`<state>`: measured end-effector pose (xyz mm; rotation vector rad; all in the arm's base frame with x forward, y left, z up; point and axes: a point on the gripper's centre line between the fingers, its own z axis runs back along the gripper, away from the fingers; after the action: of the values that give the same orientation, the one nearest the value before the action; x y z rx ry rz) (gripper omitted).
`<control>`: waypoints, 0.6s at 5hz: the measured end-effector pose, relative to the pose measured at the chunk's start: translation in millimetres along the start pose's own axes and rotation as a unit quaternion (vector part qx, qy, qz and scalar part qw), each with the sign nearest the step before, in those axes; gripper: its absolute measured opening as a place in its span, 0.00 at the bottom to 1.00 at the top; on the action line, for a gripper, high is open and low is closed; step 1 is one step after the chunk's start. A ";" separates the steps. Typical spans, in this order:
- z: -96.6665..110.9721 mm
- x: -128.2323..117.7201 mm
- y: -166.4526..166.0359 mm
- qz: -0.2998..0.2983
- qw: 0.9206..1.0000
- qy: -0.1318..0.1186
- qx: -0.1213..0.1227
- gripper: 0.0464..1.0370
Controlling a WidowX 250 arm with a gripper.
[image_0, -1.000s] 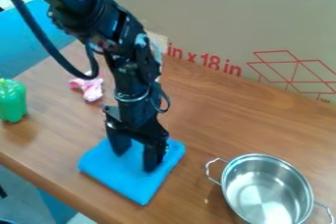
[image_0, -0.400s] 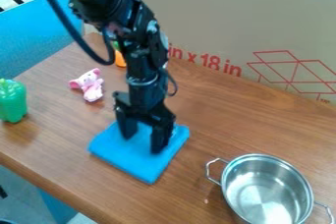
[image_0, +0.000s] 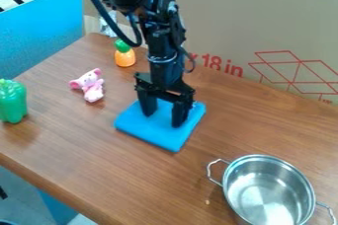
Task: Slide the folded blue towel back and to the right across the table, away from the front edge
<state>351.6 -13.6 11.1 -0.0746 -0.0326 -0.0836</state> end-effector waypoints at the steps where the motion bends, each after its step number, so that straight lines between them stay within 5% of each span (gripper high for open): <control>1: -0.8 17.1 -6.2 0.012 1.000 -0.003 -0.024 0.96; 2: -0.4 34.8 -13.4 0.013 0.998 -0.019 -0.050 0.96; 3: 0.6 38.6 -19.7 -0.001 0.999 -0.024 -0.046 0.96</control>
<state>388.3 -36.4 14.6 -0.1687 -0.0759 -0.0857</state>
